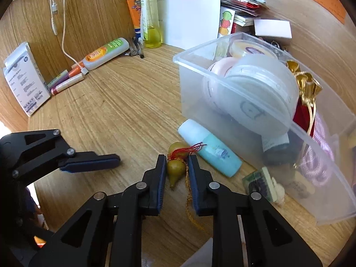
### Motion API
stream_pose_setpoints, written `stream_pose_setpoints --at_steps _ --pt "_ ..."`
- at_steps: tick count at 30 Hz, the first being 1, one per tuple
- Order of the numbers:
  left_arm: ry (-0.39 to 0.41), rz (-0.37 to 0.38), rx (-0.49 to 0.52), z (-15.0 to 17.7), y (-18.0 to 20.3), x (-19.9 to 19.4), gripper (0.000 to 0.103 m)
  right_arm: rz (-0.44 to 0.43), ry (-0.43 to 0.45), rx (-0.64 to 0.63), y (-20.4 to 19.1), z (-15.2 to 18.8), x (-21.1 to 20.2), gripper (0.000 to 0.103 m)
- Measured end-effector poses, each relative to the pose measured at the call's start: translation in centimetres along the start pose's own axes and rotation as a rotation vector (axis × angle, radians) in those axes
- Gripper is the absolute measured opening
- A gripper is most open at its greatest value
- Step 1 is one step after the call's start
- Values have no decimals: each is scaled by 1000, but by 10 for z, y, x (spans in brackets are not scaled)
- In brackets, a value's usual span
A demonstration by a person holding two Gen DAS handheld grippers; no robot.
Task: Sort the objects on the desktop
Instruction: 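Grasp the gourd pendant with red tassel with the right tool while the left tool grasps the small black piece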
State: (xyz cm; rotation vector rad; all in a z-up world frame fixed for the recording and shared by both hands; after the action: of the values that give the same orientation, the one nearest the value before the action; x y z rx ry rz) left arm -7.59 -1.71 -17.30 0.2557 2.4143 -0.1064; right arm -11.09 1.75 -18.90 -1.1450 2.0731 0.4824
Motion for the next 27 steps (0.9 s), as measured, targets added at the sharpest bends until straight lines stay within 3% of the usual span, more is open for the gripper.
stream_pose_setpoints --at_steps 7,9,10,15,21,27 --pt "15 -40 72 -3 10 0 32 -21 63 54 10 0 -33 18" --pt "15 -51 84 -3 14 0 17 -15 83 78 17 -1 -42 18" --pt "12 -81 94 -3 14 -1 16 -17 94 96 21 0 -48 18" --pt "15 -121 107 -4 16 -1 14 -10 127 157 37 3 -65 18" --pt "19 -111 26 -7 6 -7 14 -22 155 195 47 8 -78 18" --pt "75 -102 -37 -23 2 -26 14 -34 192 225 56 9 -91 18"
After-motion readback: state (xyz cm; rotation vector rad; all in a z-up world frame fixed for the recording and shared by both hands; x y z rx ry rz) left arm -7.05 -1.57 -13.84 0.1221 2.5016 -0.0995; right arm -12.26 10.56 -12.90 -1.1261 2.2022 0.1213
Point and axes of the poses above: each gripper's, at about its wrist camera, not at the fingertips, and x roughly the way its jaws point, y to its right, z to its underside, the point moved 10 cm from there along x, roughly the way its jaws point, and after that the axes turned 8 degrees about y, right-handed, at the moved point
